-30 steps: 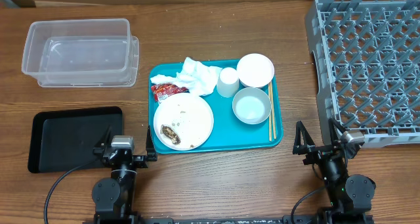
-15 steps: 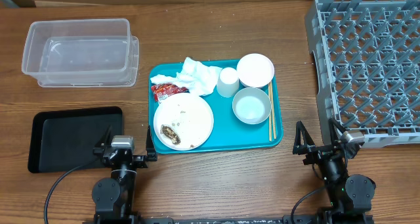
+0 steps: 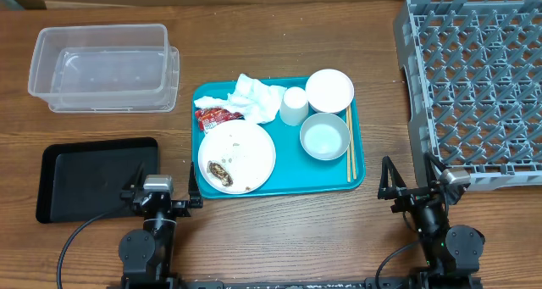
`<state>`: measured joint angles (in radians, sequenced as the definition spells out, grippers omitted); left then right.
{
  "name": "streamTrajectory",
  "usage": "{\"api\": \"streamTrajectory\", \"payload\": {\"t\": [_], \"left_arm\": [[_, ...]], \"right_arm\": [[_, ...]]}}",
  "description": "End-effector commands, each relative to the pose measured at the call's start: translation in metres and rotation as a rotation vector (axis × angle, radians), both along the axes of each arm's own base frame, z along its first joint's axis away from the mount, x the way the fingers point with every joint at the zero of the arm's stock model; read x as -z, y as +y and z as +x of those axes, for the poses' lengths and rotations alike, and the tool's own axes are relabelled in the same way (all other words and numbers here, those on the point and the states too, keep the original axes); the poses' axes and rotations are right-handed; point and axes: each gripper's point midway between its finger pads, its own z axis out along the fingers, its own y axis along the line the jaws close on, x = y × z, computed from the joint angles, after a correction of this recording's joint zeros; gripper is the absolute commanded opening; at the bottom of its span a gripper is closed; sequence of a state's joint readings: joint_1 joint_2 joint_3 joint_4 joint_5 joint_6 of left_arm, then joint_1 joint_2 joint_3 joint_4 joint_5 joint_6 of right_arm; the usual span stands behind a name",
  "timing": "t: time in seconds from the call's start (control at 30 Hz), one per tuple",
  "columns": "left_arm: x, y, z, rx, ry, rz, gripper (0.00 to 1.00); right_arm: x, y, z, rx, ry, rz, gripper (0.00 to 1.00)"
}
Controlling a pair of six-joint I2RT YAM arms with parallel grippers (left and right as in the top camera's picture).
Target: Sort waste into correct bins and load items into the dishwasher
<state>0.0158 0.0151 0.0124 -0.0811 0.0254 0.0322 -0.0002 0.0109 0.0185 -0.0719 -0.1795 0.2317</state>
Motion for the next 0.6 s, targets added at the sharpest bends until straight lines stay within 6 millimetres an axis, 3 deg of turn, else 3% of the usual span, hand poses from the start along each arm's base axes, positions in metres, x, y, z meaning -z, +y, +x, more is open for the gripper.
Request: {"api": "streamTrajectory", "payload": {"t": [0.0,0.23,0.4,0.57], "left_arm": [[0.0,0.004,0.0,-0.017,-0.006,-0.009,1.0],[0.0,0.004,0.0,-0.017,-0.006,-0.009,1.0],[0.0,0.004,0.0,-0.017,-0.006,-0.009,1.0],[0.0,0.004,0.0,-0.018,-0.006,-0.009,1.0]], "right_arm": [[0.002,-0.001,0.0,0.001,-0.003,0.003,1.0],[0.002,-0.001,0.0,0.001,-0.003,0.003,1.0],[0.006,-0.027,0.003,0.155,-0.001,-0.105,1.0],[0.006,-0.028,0.003,0.162,0.0,-0.104,1.0]]}}
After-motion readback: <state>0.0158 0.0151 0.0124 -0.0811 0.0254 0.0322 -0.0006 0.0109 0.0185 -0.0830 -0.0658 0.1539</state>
